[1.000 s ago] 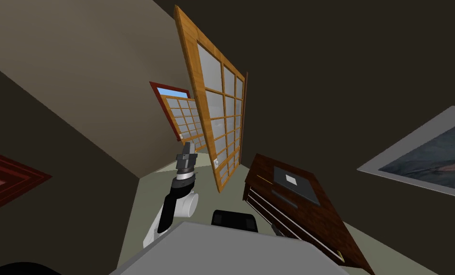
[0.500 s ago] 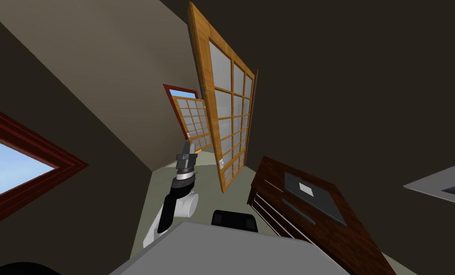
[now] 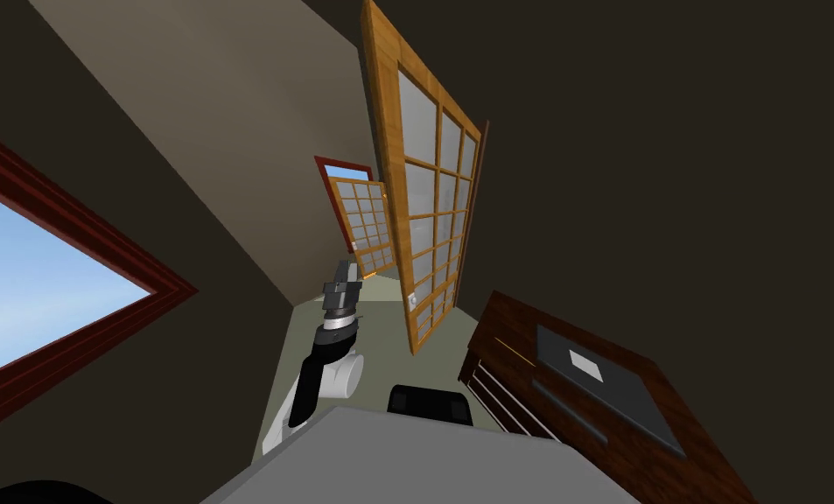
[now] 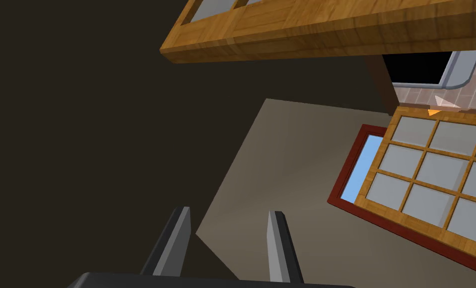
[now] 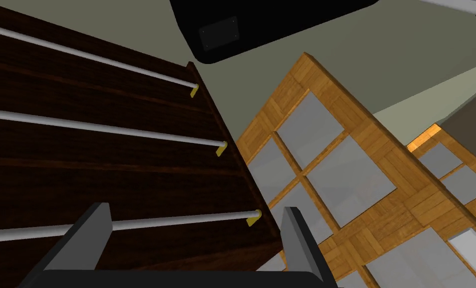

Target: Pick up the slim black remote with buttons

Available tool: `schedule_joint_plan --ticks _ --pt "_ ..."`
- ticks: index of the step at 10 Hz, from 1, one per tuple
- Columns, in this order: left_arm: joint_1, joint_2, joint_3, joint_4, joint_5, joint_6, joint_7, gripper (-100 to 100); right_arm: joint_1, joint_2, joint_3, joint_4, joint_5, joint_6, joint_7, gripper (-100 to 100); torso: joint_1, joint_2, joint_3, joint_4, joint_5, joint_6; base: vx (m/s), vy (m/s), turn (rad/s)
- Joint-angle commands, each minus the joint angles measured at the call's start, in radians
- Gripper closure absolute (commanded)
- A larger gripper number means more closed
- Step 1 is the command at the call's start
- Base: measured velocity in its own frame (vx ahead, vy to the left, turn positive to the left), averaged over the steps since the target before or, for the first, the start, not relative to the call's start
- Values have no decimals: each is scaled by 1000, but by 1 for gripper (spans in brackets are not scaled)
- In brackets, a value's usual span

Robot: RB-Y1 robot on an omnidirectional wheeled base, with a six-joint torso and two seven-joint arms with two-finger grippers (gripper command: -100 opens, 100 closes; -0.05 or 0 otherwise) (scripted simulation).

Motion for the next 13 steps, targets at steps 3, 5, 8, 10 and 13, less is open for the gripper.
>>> schedule_joint_plan --ticks 3,5,8,10,13 --pt "0 0 0 0 0 0 0 0 -44 -31 62 143 32 3 70 -100 0 0 0 0 0 0 56 13 204" --pt "0 0 0 0 0 0 0 0 -64 -37 86 217 44 4 97 -100 -1 -1 -1 0 0 1 57 3 154" --pt "0 0 0 0 0 0 0 0 -64 -37 86 246 44 4 97 -100 -1 2 1 0 0 1 15 -5 21" --pt "0 0 0 0 0 0 0 0 -84 -42 109 292 56 4 125 -100 -1 2 1 0 0 0 27 -5 158" --pt "0 0 0 0 0 0 0 0 -105 -44 132 362 67 5 152 -100 -1 1 0 0 0 0 31 -10 110"
